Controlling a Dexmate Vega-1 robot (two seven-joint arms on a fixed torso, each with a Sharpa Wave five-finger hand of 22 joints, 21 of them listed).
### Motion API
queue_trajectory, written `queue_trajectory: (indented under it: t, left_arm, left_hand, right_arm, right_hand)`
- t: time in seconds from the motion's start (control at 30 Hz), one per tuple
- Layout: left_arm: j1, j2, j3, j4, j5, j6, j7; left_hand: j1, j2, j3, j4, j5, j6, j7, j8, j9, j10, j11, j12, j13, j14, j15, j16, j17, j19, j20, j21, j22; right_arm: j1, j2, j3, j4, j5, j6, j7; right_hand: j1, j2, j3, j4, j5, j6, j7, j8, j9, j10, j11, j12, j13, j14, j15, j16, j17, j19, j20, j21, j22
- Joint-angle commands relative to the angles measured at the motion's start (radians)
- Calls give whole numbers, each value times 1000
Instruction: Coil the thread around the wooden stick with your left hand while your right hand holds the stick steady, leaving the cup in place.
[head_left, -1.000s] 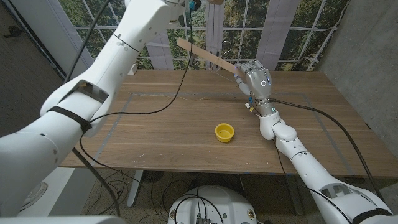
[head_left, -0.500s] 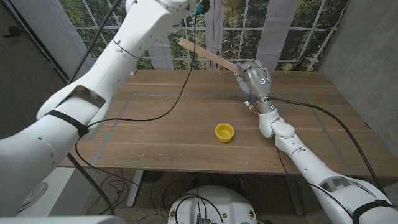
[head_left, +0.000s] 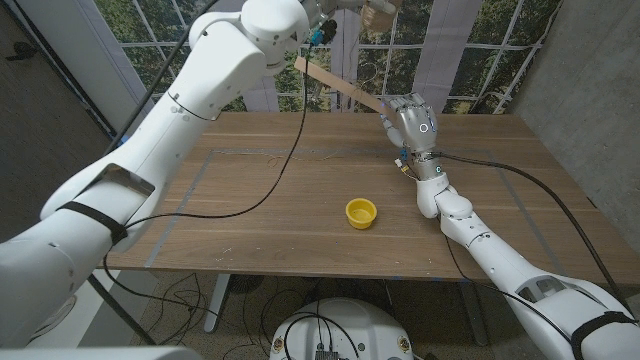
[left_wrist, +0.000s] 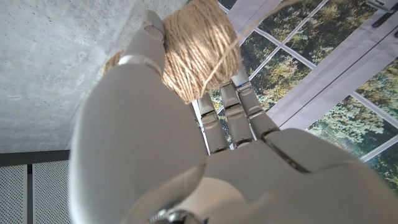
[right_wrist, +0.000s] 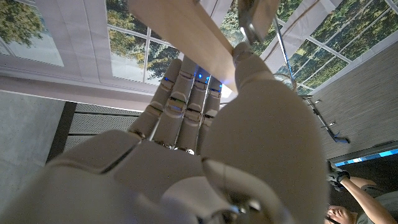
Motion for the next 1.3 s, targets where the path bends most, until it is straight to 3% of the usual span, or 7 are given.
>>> queue_trajectory:
  t: [0.03, 0.53, 0.93, 1.3]
  left_arm:
    - [102, 83, -29, -118, -7, 10, 0]
    - [287, 127, -71, -179, -11, -46, 67]
    - [395, 134, -107, -156, -57, -98, 84]
    - [489, 112, -140, -82, -114, -180, 111]
  left_hand:
    - [206, 215, 20, 14, 7, 259, 10, 4, 37, 91, -76, 6, 194, 252, -319, 2, 393, 3, -6, 8, 2]
    - [205, 214, 22, 13, 8, 261, 10, 2, 38, 92, -73, 1, 196, 255, -319, -1, 396, 3, -8, 13, 1]
    - [205, 212, 23, 13, 8, 263, 9, 2, 40, 96, -74, -1, 197, 255, -319, -4, 398, 2, -7, 17, 1]
    - [205, 212, 25, 12, 8, 263, 13, 0, 40, 98, -74, -2, 199, 256, -319, -6, 400, 1, -6, 19, 0]
  right_arm:
    - [15, -29, -46, -9, 64, -59, 0]
    - [16, -25, -35, -10, 96, -76, 0]
    - [0, 20, 42, -10, 73, -58, 0]
    - [-8, 56, 99, -1, 50, -38, 0]
  right_hand:
    - [77, 82, 12, 3, 3, 161, -147, 7, 2, 119, -107, 2, 30, 103, -154, -1, 5, -2, -58, 6, 0]
    - [77, 82, 13, 2, 4, 160, -149, 5, 2, 119, -112, -1, 31, 104, -154, -5, 7, -3, -57, 11, 0]
    - [77, 81, 13, 2, 4, 160, -151, 4, 3, 121, -111, -3, 31, 105, -154, -7, 9, -5, -55, 14, 0]
    - [76, 82, 14, 3, 4, 160, -148, 3, 3, 121, -108, -6, 32, 106, -154, -10, 11, -7, -54, 17, -1]
